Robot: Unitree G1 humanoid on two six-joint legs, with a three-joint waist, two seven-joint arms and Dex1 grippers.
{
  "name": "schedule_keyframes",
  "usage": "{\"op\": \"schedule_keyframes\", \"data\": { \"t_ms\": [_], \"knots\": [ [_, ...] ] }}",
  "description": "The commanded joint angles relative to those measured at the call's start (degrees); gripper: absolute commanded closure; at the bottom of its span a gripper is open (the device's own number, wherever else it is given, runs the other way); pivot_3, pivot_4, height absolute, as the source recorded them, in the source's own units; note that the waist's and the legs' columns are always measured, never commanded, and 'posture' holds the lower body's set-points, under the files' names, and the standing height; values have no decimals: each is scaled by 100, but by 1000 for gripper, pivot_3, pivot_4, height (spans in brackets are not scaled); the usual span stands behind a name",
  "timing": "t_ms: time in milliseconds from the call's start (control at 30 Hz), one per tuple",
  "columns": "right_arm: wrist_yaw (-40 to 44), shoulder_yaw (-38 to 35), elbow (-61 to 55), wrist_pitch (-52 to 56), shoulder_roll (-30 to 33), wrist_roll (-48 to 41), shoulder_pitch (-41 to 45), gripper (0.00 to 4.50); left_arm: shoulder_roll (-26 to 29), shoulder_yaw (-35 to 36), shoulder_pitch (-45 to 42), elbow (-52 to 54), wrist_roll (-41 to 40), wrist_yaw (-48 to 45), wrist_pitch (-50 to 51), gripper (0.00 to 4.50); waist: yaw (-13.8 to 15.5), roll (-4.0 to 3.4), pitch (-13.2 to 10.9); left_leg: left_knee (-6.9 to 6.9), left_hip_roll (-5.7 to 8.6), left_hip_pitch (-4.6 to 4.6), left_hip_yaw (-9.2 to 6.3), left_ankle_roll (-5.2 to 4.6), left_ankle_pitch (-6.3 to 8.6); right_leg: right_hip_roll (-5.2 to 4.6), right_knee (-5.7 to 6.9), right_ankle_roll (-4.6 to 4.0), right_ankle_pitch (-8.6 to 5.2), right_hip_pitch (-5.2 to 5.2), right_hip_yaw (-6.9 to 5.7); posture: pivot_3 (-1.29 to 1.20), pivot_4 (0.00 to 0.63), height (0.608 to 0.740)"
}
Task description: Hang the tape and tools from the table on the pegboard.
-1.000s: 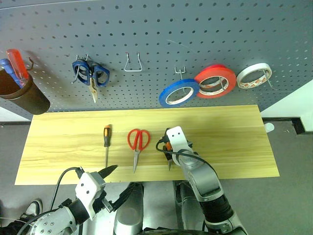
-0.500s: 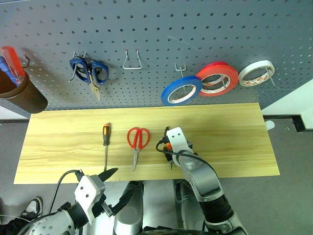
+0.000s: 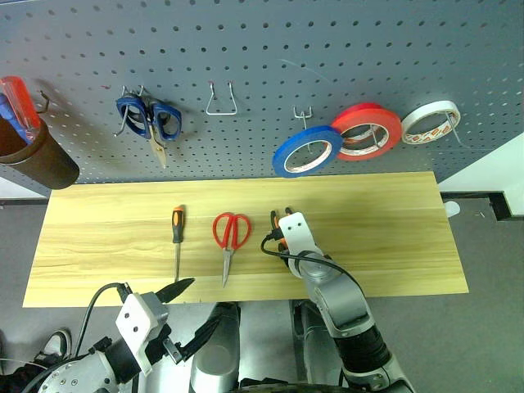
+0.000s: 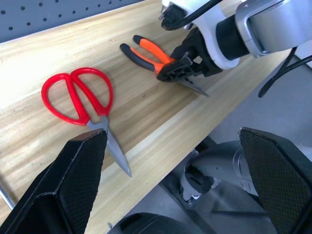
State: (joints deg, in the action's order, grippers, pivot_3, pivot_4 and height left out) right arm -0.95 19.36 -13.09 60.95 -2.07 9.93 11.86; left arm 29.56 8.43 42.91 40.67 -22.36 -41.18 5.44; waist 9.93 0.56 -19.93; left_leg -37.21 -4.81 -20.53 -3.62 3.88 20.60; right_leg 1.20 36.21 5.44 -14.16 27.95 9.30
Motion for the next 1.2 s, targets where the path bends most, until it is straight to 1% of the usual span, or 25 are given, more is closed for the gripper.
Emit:
{"op": "schedule_keyframes", "data": {
  "t_ms": [33, 133, 233, 367, 633, 700, 900, 1067, 1200],
  "knots": [
    [132, 57, -167, -195, 91, -52, -145, 2404, -83, 113, 97, 77, -219, -97, -216, 0, -1, 0, 0, 0, 0, 0, 0, 0, 0, 0, 0, 0, 0, 0, 0, 435, 377, 740],
    [289, 61, -308, -366, 193, -113, -268, 2404, -61, 155, 250, 145, -463, -290, -268, 0, 0, 1, 0, 0, 0, -5, 0, 1, -1, 0, 0, 0, 0, 4, 0, 431, 369, 740],
    [449, 105, -458, -610, 324, -135, -441, 2404, -139, 333, 466, 224, -835, -443, -390, 0, -6, 2, 0, -1, 0, -14, 1, 1, -1, 0, -1, 0, 0, 13, 1, 435, 358, 740],
    [666, 108, -585, -910, 496, -200, -590, 2404, -248, 583, 597, 205, -1120, -515, -527, 0, 3, 4, 2, -11, 0, -43, 0, 1, -1, -1, 0, 2, 2, 38, 0, 440, 346, 740],
    [1029, -127, -999, -1610, 671, -490, -794, 2404, -353, 623, 515, -154, -1082, -650, -733, 0, 7, 10, 6, -70, 0, -88, 0, 2, -1, -1, 1, 7, 7, 52, -1, 426, 312, 740],
    [1226, -120, -1336, -1842, 819, -586, -883, 2404, -404, 632, 417, -318, -1028, -664, -835, 0, 8, 15, 9, -77, 3, -89, 2, 2, -1, -5, 1, 7, 12, 48, -1, 417, 305, 740],
    [1604, -256, -2080, -2061, 1059, -935, -1135, 2404, -455, 697, 203, -681, -1033, -741, -997, 0, 5, 36, 23, -87, 4, -87, 2, 2, -1, -5, 1, 12, 23, 41, -1, 407, 284, 740],
    [2024, -383, -2703, -2398, 1056, -1569, -1322, 2404, -611, 666, -3, -1102, -988, -767, -1195, 0, 12, 51, 43, -91, 4, -86, 2, 2, -1, -5, 1, 31, 39, 38, -1, 395, 258, 740],
    [2140, -453, -3031, -2520, 1013, -1928, -1300, 2404, -745, 635, -152, -1321, -984, -724, -1304, 0, 14, 76, 114, -95, 4, -83, 2, 2, -1, -5, 3, 33, 45, 35, -2, 384, 243, 740]
  ]
}}
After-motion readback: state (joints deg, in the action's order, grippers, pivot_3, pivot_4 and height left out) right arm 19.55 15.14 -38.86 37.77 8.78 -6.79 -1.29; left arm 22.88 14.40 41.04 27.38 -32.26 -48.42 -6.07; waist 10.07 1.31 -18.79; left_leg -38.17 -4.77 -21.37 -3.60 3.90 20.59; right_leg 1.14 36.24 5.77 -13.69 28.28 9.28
